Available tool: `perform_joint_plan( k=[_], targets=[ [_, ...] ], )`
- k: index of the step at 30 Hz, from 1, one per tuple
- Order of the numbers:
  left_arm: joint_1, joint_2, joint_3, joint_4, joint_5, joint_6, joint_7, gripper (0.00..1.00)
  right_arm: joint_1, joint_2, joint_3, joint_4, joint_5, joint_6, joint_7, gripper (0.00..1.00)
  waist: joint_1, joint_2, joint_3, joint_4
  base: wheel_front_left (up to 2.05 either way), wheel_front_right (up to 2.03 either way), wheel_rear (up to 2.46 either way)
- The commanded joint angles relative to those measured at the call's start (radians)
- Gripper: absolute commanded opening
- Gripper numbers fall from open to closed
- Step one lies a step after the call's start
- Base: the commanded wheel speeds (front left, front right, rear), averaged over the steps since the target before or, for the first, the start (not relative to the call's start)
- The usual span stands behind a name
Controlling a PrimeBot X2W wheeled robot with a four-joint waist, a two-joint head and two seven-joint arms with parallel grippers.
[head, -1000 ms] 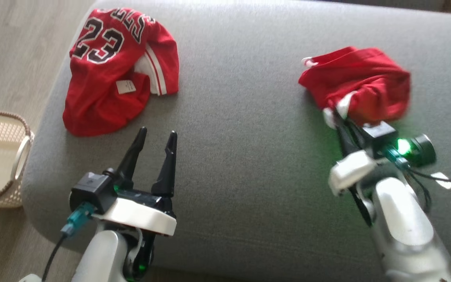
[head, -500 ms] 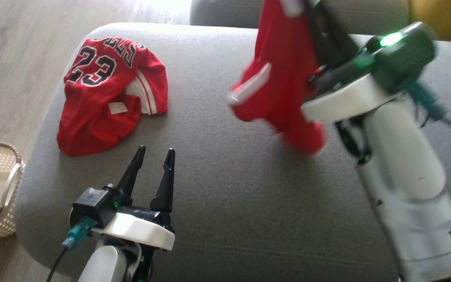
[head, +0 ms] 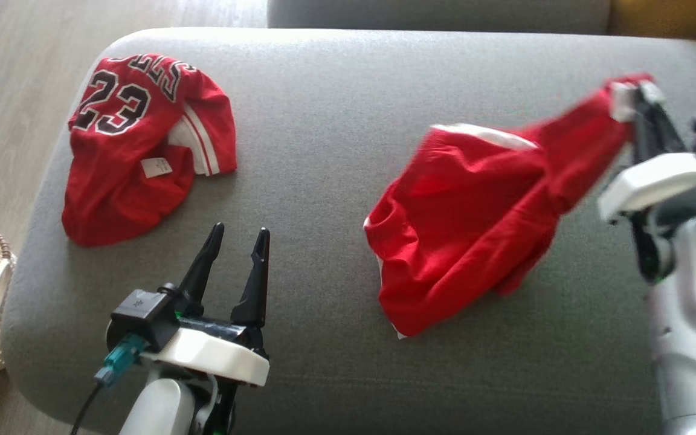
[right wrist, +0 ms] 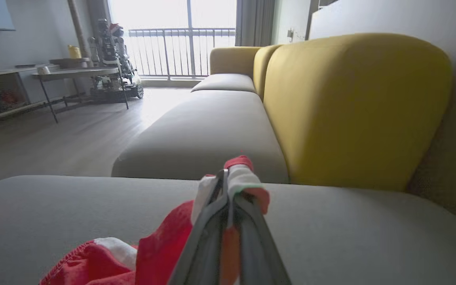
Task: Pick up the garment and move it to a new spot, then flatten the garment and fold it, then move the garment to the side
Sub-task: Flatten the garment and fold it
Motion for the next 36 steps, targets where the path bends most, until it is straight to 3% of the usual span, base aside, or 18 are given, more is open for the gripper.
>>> perform_joint_plan(
  k=[1,2,3,4,5,6,11,14,20,27,36],
  targets=[
    [-0.033,0.002,0.031,-0.033,0.006,-0.002,-0.005,1.00,-0.030,0.012,-0.034,-0.004,-0.009,0.000,0.016,0.00,0.0000,0.0000,0.007,-0.008,0.00,0.00,0.00],
    [-0.035,0.002,0.030,-0.033,0.007,-0.003,-0.005,1.00,-0.034,0.014,-0.072,0.018,-0.022,0.000,0.025,0.00,0.0000,0.0000,0.010,-0.011,0.00,0.00,0.00],
    [-0.038,0.002,0.029,-0.032,0.008,-0.004,-0.005,1.00,-0.041,0.015,-0.107,0.034,-0.035,0.000,0.023,0.09,0.0000,0.0000,0.013,-0.014,0.00,0.00,0.00],
    [-0.041,0.002,0.027,-0.032,0.009,-0.004,-0.005,1.00,-0.047,0.016,-0.134,0.050,-0.053,0.000,0.021,0.32,0.0000,0.0000,0.016,-0.016,0.00,0.00,0.00],
    [-0.044,0.002,0.026,-0.031,0.009,-0.005,-0.005,1.00,-0.055,0.016,-0.158,0.067,-0.070,0.000,0.021,0.85,0.0000,0.0000,0.021,-0.019,0.00,0.00,0.00],
    [-0.048,0.002,0.026,-0.030,0.010,-0.005,-0.005,1.00,-0.065,0.019,-0.185,0.082,-0.080,0.000,0.019,1.00,0.0000,0.0000,0.024,-0.021,0.00,0.00,0.00],
    [-0.054,0.002,0.020,-0.023,0.010,-0.007,-0.005,1.00,-0.103,0.029,-0.323,0.151,-0.183,0.000,0.038,1.00,0.0000,0.0000,0.025,-0.037,0.00,0.00,0.00],
    [-0.049,0.002,0.019,-0.020,0.009,-0.007,-0.005,1.00,-0.121,0.046,-0.326,0.153,-0.215,0.000,0.009,1.00,0.0000,0.0000,0.016,-0.050,0.00,0.00,0.00],
    [-0.047,0.002,0.026,-0.025,0.008,-0.004,-0.005,1.00,-0.090,0.063,-0.172,0.094,-0.146,0.000,-0.075,1.00,0.0000,0.0000,-0.013,-0.075,0.00,0.00,0.00],
    [-0.036,0.002,0.049,-0.049,-0.002,0.006,-0.005,1.00,0.093,0.066,0.063,-0.124,-0.034,0.000,-0.106,1.00,0.0000,0.0000,-0.043,-0.108,0.00,0.00,0.00],
    [-0.021,0.002,0.060,-0.062,-0.013,0.019,-0.005,1.00,0.338,0.066,0.181,-0.328,0.044,0.000,-0.105,1.00,0.0000,0.0000,-0.053,-0.152,0.00,0.00,0.00]
  ],
)
